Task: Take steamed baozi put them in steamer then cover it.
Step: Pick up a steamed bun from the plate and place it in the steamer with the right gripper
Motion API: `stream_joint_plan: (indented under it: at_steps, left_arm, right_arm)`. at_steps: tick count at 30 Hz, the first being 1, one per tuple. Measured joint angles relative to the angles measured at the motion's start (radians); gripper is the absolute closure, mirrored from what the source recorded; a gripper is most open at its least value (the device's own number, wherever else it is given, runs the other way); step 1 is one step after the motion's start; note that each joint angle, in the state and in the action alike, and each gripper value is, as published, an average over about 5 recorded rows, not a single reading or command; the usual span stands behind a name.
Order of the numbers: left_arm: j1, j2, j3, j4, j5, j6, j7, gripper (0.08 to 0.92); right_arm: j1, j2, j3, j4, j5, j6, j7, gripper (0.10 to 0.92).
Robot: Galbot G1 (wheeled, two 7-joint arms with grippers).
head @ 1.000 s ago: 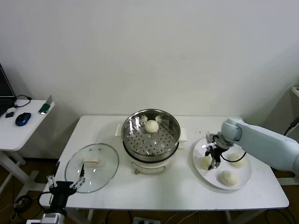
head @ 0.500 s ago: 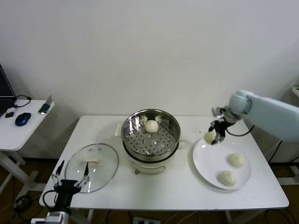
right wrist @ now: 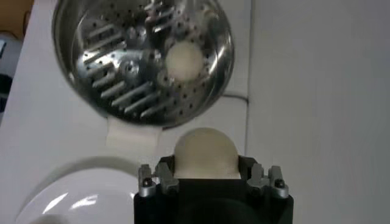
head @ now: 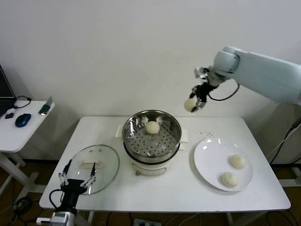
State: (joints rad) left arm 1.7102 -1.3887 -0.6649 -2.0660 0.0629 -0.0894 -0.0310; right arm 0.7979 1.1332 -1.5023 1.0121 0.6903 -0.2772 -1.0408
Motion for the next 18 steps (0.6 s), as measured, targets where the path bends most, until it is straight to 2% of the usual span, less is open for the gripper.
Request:
stream_joint_plan:
  at_steps: [18]
  left_arm:
    - [-0.006, 0.008, -0.022, 0.009, 0.005, -0.004, 0.006, 0.177]
  right_arm:
    - [-0.138, 0.272, -0.023, -0.043, 0.064, -0.051, 0.082, 0.355]
